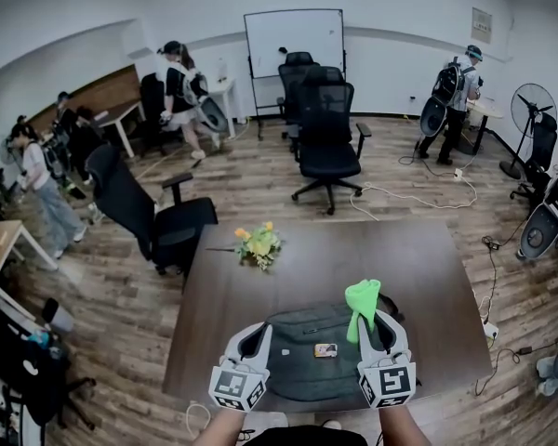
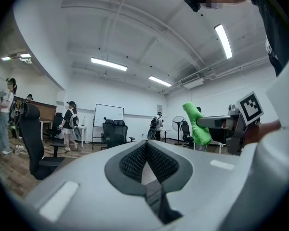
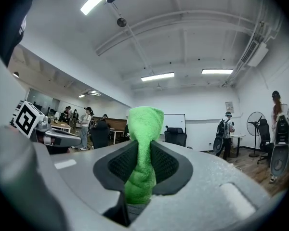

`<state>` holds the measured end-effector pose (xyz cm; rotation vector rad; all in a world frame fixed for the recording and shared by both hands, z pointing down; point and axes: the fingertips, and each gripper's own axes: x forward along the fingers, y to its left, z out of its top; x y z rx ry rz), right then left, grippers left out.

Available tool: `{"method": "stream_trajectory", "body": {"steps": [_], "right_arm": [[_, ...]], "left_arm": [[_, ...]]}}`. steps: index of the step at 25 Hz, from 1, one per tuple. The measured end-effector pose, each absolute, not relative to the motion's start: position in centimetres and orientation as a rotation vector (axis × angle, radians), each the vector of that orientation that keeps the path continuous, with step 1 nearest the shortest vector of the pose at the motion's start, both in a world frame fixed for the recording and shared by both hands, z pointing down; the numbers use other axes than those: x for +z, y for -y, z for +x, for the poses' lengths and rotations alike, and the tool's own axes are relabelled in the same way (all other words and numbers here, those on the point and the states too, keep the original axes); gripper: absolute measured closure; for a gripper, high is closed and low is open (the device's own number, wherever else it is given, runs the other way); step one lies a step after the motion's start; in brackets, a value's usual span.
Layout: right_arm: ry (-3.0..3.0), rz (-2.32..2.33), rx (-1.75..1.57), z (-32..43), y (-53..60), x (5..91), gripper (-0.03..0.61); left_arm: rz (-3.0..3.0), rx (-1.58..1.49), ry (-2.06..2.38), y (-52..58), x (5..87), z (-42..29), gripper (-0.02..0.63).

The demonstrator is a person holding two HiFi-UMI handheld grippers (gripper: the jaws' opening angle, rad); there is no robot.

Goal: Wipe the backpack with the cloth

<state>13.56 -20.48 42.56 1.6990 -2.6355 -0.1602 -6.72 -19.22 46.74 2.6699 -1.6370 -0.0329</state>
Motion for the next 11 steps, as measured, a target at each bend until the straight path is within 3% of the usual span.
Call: {"method": "stream_trajectory", "body": {"steps": [11], "right_arm": [[2.654, 1.677, -0.142, 12.9, 20.34, 43.24, 0.499]], "left_arm": [[2.742, 0.101, 1.661, 18.72, 47.4, -5.91, 0.595]]}}
